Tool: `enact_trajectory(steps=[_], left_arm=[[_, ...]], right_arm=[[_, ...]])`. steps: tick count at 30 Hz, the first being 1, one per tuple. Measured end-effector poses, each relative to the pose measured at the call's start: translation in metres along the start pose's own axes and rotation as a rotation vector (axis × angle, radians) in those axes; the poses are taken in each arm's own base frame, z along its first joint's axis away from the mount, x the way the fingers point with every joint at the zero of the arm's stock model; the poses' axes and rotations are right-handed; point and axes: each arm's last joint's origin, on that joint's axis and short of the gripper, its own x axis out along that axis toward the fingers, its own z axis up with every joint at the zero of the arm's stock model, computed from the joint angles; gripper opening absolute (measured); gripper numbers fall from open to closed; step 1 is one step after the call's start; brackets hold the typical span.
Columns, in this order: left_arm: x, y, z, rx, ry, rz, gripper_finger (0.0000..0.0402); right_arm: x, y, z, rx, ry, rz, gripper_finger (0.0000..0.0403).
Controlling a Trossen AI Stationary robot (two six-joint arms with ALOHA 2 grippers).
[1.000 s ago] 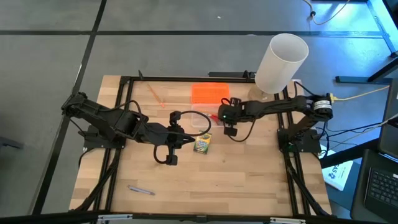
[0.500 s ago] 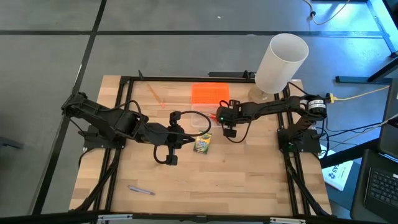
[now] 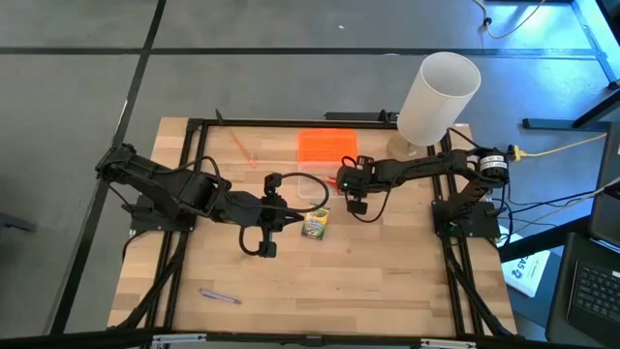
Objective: Pack school essentials
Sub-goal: Put the bottom orange pencil into the orange supply box, then put the yellow crayon box into the orange supply box
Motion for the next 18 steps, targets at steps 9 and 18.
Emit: enact_trajectory(steps=[9,18], left_arm=[[0.0,0.0,0.0,0.0,0.0,0.0,0.0],[0.0,0.0,0.0,0.0,0.0,0.0,0.0]], right_arm=[[0.0003,0.0008,0.0024,0.01,-0.026,0.065,0.0091],[0.0003,0.0007,0.0023,0.015,-0.025,0.064,0.0138]])
